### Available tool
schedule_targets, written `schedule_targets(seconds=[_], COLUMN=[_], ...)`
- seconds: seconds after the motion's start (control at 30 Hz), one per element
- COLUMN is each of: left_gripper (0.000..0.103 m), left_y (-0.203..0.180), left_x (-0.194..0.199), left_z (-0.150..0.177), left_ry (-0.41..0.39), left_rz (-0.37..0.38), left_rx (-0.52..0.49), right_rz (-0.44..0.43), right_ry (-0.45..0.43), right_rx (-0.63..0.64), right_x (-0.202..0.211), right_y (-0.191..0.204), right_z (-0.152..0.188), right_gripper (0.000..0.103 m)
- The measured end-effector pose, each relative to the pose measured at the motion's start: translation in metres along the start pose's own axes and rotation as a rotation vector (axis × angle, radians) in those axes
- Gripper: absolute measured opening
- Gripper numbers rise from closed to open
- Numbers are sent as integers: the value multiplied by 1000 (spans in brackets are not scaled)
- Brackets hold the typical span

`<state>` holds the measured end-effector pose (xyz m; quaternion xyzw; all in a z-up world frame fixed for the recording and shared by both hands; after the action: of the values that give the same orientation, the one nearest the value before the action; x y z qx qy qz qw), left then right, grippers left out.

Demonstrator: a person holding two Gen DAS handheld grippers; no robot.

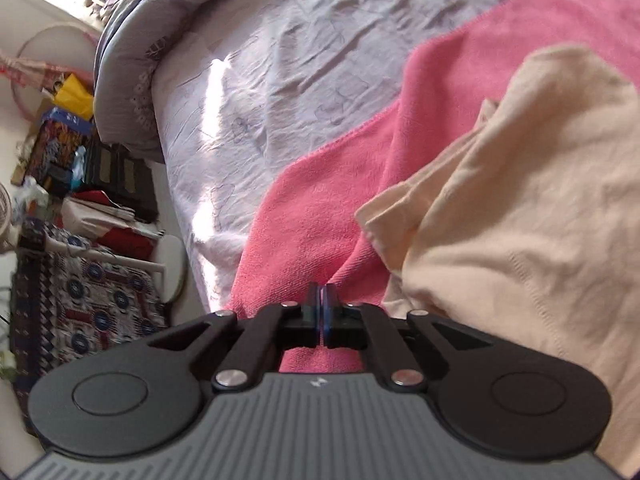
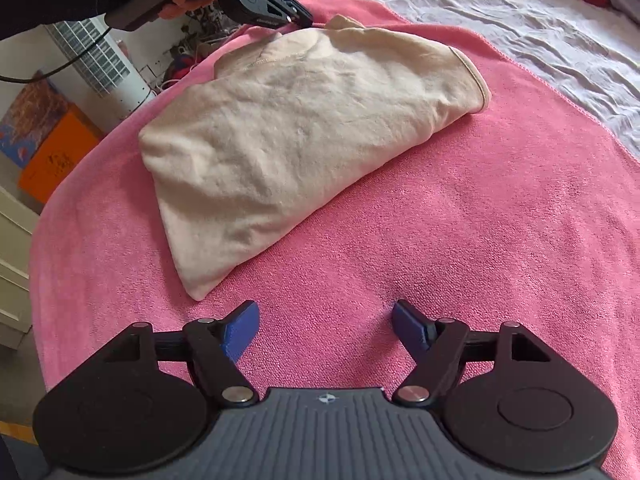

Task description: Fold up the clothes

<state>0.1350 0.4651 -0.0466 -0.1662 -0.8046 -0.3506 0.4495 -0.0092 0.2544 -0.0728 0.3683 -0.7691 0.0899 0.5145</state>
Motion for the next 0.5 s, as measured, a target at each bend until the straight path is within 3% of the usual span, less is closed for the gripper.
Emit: schedule_targets(seconds=[0.07, 0.17, 0.27, 0.3, 0.37, 0.5], left_gripper=[2, 3, 17, 17, 17, 17], left_y=[-3, -34, -82, -96, -116, -93], left_x=[28, 69, 79, 77, 56, 44], left_z=[-5, -17, -22, -21, -7, 7], left_ry=[-93, -215, -222, -205, -117, -63], left_rz=[130, 367, 502, 509, 431, 429], left_rx=[24, -34, -150, -187, -228, -62], right_rz=[30, 74, 101, 108, 124, 149], right_ry=[-14, -25, -10, -2, 14, 2], right_rx=[-18, -32, -18, -13, -4, -19], right_x=[4, 10, 12, 13, 14, 24], right_y=[-4, -11, -16, -18, -20, -25], right_z=[1, 3, 6, 8, 12, 22], right_gripper=[74, 74, 74, 74, 74, 74])
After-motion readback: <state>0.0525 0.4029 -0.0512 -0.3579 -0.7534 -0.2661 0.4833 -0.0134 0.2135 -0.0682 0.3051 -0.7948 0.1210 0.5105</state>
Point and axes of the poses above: each gripper's, at about its wrist camera, not at the fingertips, and x roughly against the way its jaws point, y to its left, z to its underside, the point moved 2 cm from there along -x, roughly the way its jaws point, and after that the axes turned 3 degrees about -y, right-handed, at the moved point
